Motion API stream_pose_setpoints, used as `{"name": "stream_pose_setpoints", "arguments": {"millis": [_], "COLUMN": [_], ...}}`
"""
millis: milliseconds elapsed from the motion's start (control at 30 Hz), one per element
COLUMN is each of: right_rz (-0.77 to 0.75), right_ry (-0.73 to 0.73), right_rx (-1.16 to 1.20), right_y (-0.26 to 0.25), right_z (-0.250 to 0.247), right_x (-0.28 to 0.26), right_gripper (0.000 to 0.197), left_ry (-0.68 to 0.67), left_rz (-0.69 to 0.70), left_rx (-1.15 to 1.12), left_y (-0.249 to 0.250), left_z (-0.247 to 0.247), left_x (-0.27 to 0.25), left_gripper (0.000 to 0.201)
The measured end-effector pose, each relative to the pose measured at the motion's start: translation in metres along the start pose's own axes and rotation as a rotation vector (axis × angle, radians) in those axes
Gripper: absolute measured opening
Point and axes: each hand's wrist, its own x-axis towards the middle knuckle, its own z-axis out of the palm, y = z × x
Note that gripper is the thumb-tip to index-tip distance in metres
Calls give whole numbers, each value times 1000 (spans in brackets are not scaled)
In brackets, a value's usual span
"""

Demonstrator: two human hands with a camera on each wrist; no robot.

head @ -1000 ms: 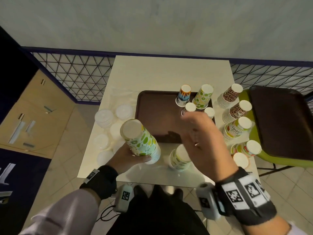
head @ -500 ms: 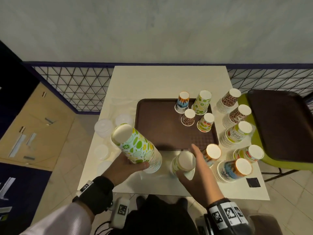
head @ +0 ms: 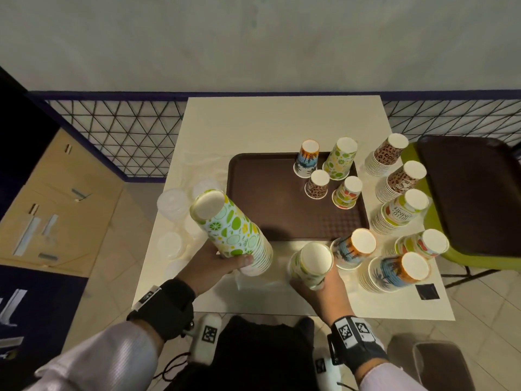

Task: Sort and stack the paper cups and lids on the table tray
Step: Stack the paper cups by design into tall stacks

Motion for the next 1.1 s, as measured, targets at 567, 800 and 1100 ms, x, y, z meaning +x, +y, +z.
{"name": "stream_pose_setpoints", "arguments": {"millis": [567,800,1100], "right_rz": [-174,-171,-183], "right_ry": [-46,60,102], "right_rx": [-217,107,466], "right_y": [-18,-77,-167], "right_z": [14,-17,-87], "right_x": [-1,-14,-6], "right_gripper": [69,65,63], "left_ry": [-5,48,95], "left_rz": [13,35,176], "left_rx": [-14,-58,-165], "left_y": [7,16,58], "left_z": [-11,-26,-22], "left_x": [1,6,9], "left_gripper": [69,79,71]}}
